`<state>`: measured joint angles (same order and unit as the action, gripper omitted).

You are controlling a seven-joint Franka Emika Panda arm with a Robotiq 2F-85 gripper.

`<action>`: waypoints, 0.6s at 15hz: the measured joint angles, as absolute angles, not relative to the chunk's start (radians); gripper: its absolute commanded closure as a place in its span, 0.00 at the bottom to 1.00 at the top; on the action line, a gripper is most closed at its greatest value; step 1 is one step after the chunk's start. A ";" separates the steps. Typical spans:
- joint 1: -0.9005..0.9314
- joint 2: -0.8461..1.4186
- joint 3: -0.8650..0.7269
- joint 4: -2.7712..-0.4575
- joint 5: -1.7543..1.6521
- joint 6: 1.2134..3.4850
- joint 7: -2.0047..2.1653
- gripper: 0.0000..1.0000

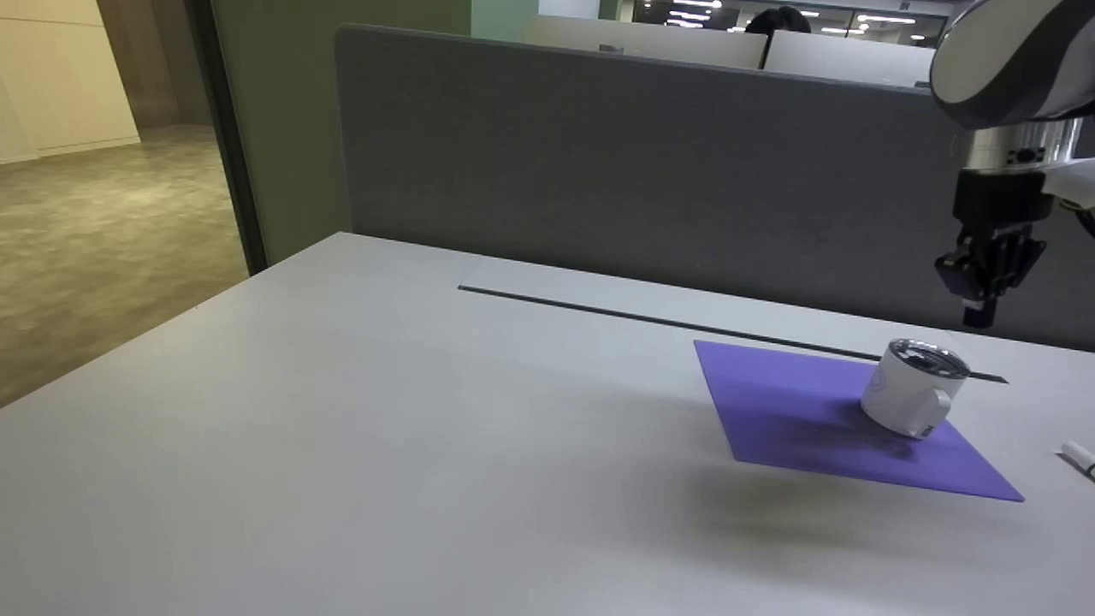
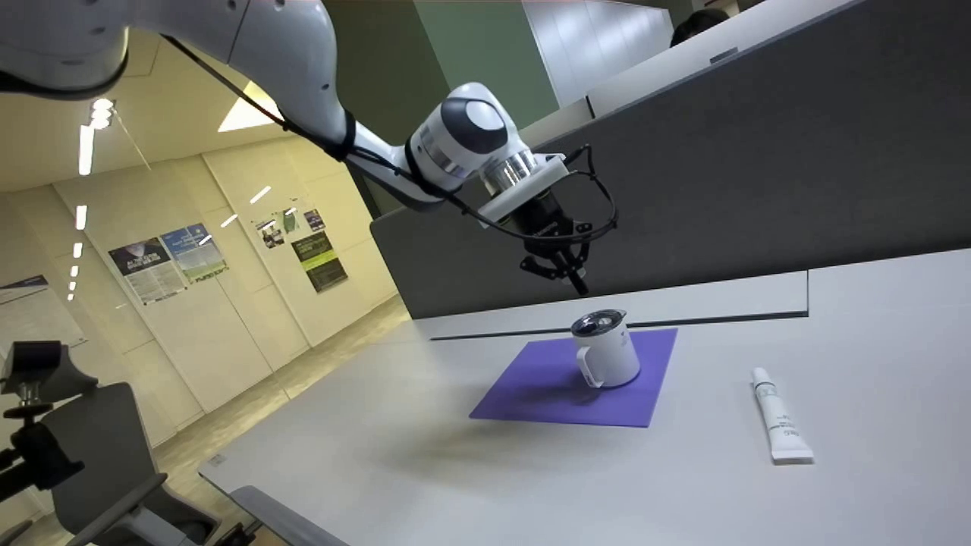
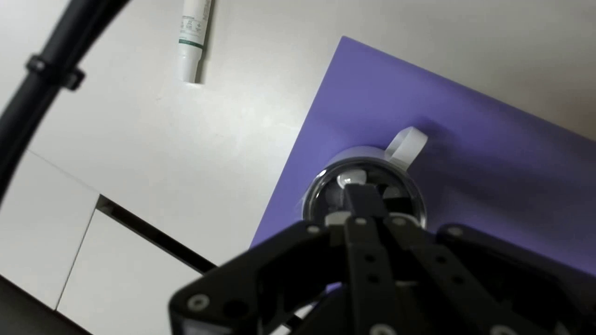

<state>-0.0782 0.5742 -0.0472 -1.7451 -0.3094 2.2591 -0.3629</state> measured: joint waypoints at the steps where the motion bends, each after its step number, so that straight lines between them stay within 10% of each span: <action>1: -0.077 0.583 -0.047 -1.734 -0.309 2.246 -0.363 1.00; 9: -0.076 0.592 -0.047 -1.720 -0.309 2.243 -0.365 1.00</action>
<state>-0.0758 0.5922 -0.0465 -1.7203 -0.3090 2.2432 -0.3645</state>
